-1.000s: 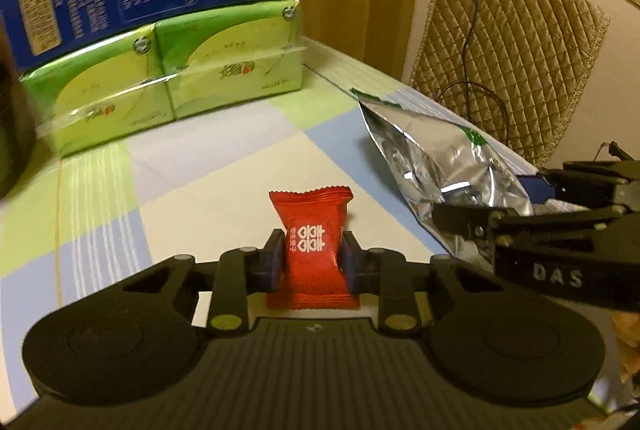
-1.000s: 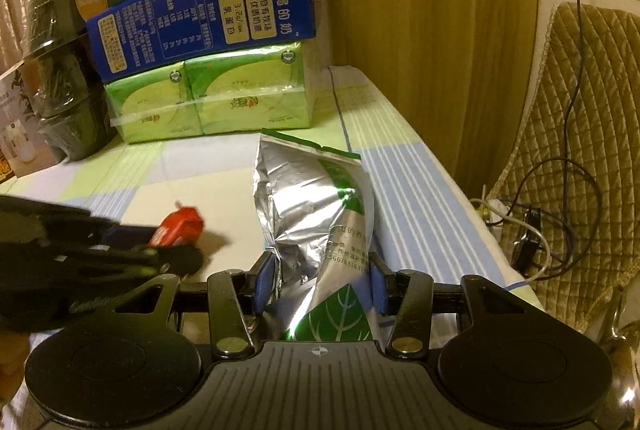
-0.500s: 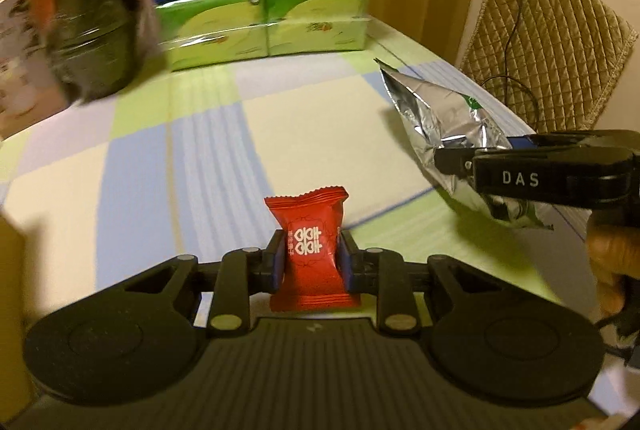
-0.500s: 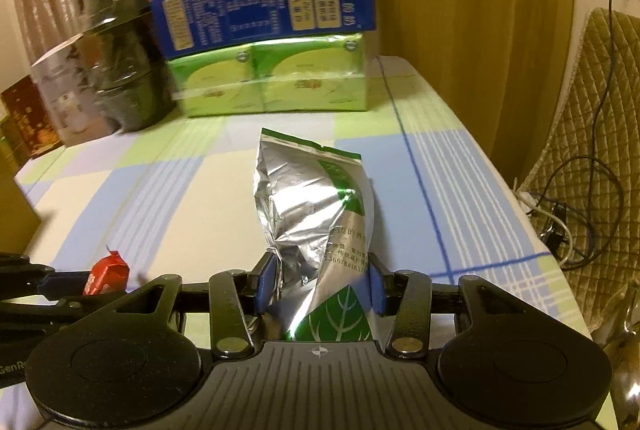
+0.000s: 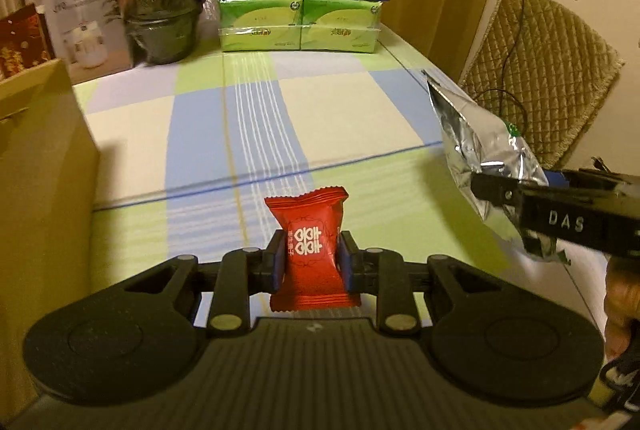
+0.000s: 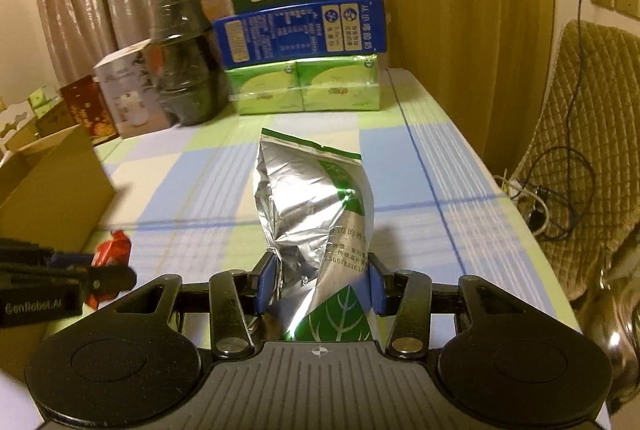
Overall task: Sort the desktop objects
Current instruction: 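Carry the red candy with the left tool while the right tool carries the foil pouch to the box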
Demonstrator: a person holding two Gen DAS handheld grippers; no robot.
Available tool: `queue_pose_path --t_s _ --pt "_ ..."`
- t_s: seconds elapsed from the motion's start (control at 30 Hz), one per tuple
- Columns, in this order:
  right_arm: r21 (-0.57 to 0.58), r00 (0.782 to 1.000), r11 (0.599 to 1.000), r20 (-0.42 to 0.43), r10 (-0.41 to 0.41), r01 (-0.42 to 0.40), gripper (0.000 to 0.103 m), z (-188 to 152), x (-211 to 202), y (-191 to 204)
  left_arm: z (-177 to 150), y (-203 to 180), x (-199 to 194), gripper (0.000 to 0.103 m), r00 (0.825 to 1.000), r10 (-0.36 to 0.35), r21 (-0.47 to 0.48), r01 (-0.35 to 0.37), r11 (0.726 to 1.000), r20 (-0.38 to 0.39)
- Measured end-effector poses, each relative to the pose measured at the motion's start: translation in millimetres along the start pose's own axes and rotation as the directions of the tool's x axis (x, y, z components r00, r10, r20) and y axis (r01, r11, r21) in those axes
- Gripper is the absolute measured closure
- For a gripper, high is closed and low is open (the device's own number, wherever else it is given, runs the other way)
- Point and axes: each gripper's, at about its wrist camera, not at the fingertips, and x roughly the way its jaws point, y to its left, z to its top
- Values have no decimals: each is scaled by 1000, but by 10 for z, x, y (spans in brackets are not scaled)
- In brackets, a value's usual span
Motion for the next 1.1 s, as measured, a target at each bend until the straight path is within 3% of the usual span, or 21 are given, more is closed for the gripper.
queue_pose_path --t_s 0.23,0.57,1.1 --pt "5 999 999 -23 45 -45 60 -354 -643 356 -229 -104 -678 81 1000 10 9 -10 1000 27" --pt "-66 993 991 17 119 -118 60 -518 -1355 812 -564 -112 -1532 81 995 70 21 -71 997 75" --pt "-145 979 972 59 194 -184 60 -499 -1716 1295 -970 190 -2223 81 984 156 -37 -153 988 91"
